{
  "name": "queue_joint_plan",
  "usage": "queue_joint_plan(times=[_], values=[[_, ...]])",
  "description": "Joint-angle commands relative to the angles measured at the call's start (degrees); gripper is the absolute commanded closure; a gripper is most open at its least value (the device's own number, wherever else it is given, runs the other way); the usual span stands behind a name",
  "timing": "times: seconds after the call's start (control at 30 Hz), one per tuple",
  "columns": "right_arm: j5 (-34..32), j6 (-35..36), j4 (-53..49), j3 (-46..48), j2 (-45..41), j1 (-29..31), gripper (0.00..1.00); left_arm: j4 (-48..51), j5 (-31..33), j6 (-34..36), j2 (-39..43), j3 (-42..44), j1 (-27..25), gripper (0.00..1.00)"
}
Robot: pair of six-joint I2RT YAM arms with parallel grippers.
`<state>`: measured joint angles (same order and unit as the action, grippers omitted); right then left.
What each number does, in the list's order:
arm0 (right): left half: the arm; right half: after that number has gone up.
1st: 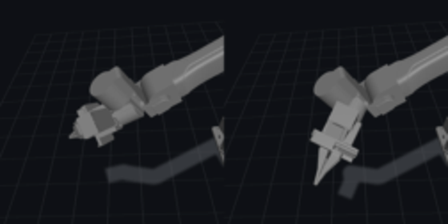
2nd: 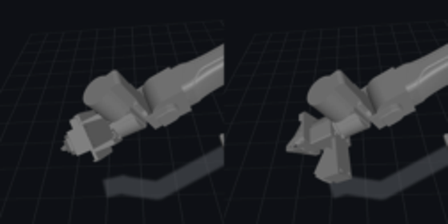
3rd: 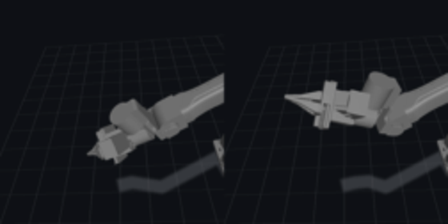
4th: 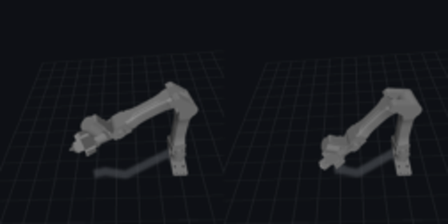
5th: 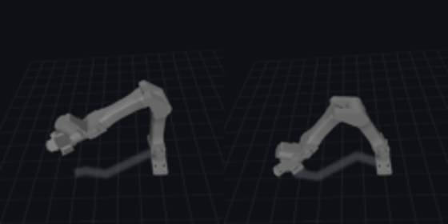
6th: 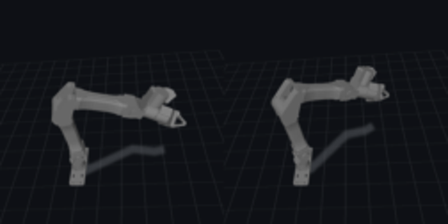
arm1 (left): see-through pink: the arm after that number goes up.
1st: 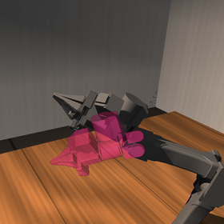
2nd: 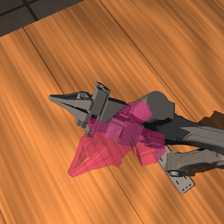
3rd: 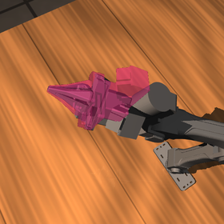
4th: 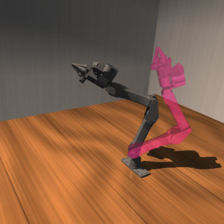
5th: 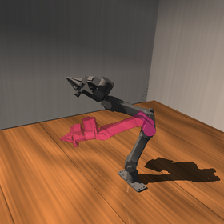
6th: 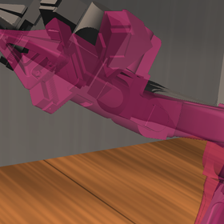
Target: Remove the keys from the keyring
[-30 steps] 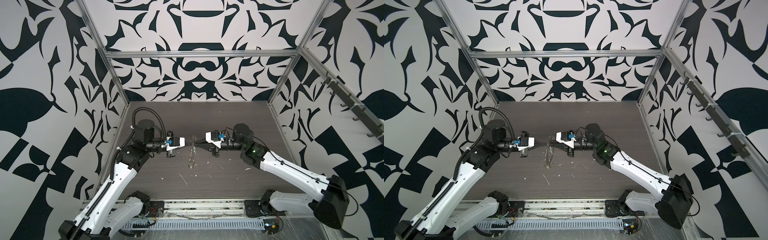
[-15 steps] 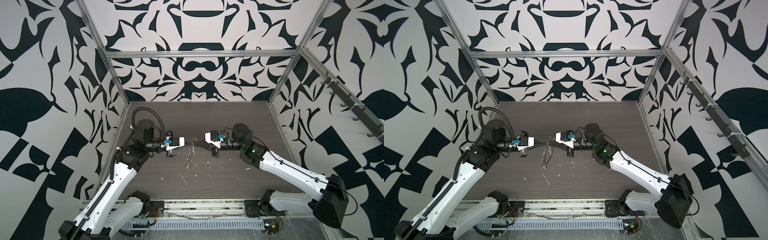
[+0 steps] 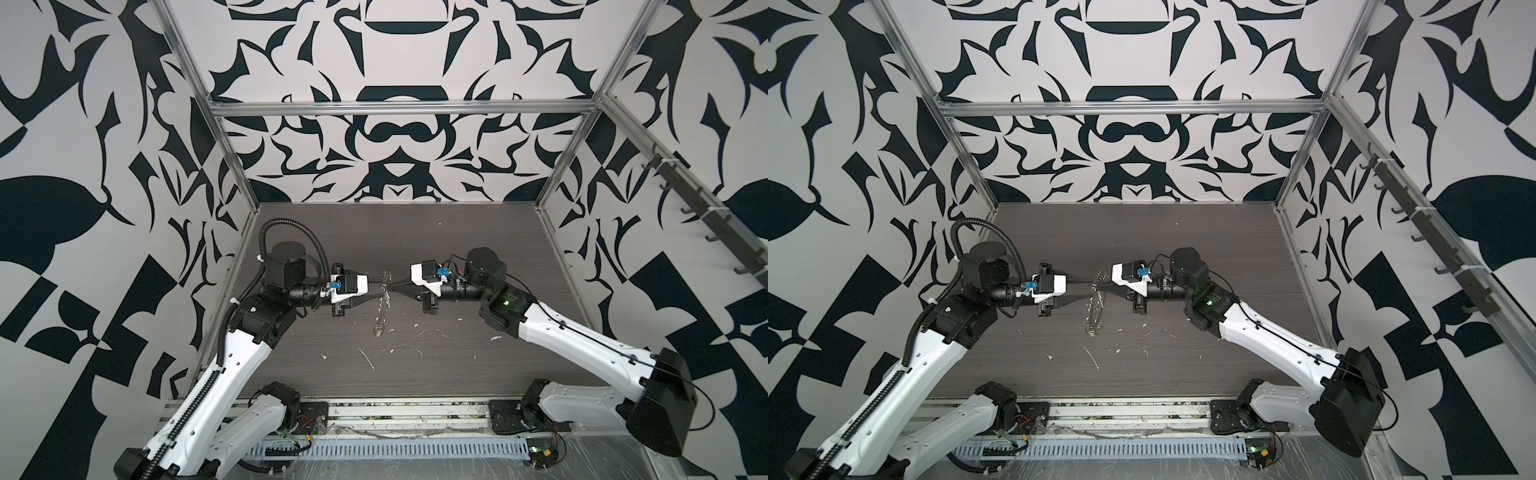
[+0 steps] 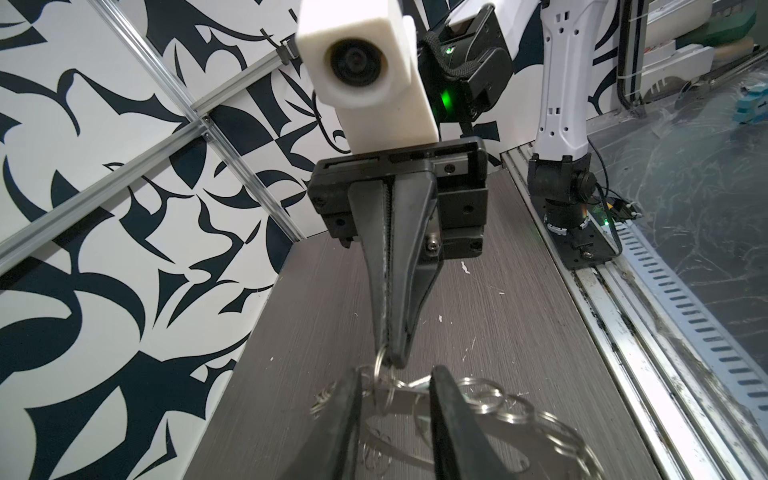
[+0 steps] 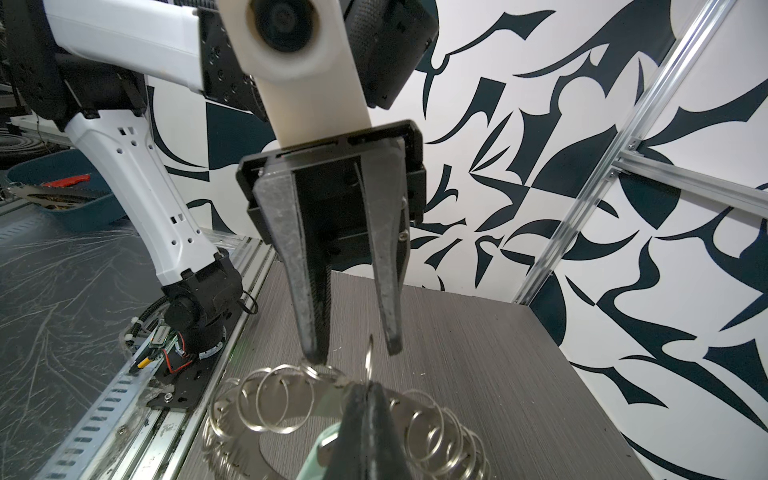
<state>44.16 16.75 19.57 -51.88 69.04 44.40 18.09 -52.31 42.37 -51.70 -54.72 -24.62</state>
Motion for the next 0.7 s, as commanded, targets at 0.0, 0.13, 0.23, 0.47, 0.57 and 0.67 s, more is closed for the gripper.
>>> queue_joint_plan(times=[0.0,0.13,0.23,0.47,0.57,0.67], values=[[1.00,-0.73,5.31,-0.34,-2.41,0.27,1.00,-0.85,-1.48,-2.86,0.12,0.80,0.84,0.69],[0.76,-0.93,5.65,-0.02,-3.03,0.18,1.00,-2.09,-3.07,-6.26,-0.08,0.92,2.92,0.70],[0.88,-1.18,5.65,-0.05,-3.03,0.09,1.00,-4.67,-1.88,-7.27,0.93,1.92,3.32,0.70],[0.66,-1.37,5.72,-0.33,-2.46,0.07,1.00,-11.67,1.46,-10.58,3.57,4.54,3.28,0.64],[0.55,-1.44,5.49,-0.72,-2.03,0.07,1.00,-9.43,-0.27,-9.32,2.48,2.81,3.31,0.64],[0.54,-1.43,5.46,-0.86,-1.64,0.10,1.00,-9.39,-2.28,-9.67,1.55,1.99,3.23,0.65]])
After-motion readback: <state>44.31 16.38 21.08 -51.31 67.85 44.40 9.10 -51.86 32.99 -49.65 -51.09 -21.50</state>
